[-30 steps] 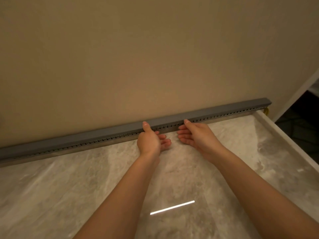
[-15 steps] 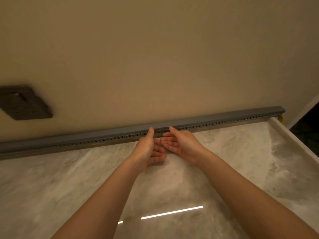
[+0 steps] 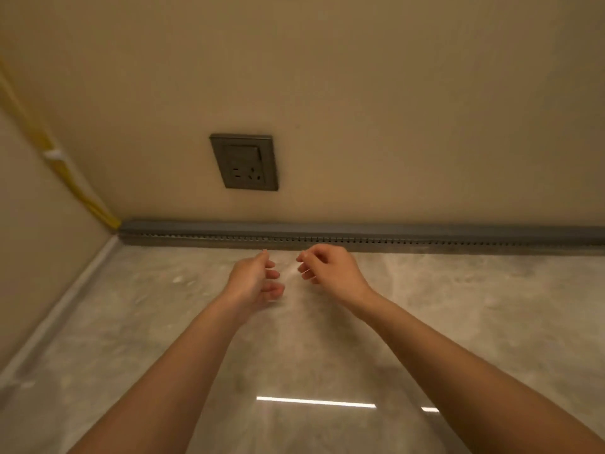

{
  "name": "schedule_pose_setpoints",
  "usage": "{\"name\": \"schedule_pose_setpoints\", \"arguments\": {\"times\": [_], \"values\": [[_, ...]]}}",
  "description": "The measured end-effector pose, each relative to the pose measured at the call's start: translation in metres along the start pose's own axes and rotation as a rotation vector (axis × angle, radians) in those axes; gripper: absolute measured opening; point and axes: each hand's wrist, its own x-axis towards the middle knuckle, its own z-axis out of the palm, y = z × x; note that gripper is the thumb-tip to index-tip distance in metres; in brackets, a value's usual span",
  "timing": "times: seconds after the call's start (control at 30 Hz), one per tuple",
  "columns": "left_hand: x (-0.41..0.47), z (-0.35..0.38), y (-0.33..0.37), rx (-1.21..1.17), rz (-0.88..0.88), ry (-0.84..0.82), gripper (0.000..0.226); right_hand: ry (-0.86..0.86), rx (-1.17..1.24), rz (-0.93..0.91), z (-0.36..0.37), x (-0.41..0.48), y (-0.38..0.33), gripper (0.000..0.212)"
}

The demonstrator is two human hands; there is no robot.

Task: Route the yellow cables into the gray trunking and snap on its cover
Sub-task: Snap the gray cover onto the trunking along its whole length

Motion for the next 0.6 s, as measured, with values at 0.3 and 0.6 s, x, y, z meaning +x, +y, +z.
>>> {"name": "schedule_pose_setpoints", "arguments": {"times": [0.3,0.6], "values": [[0.039,-0.167,0.019,1.030,0.454,0.344,0.049,0.062,-0.657,-0.504,0.124,0.047,-0.049,0.026],[0.076,-0.235,0.033,1.772,0.536,0.314,0.073,0.157,-0.982,-0.793,0.207,0.110,-0.064,0.046]]}}
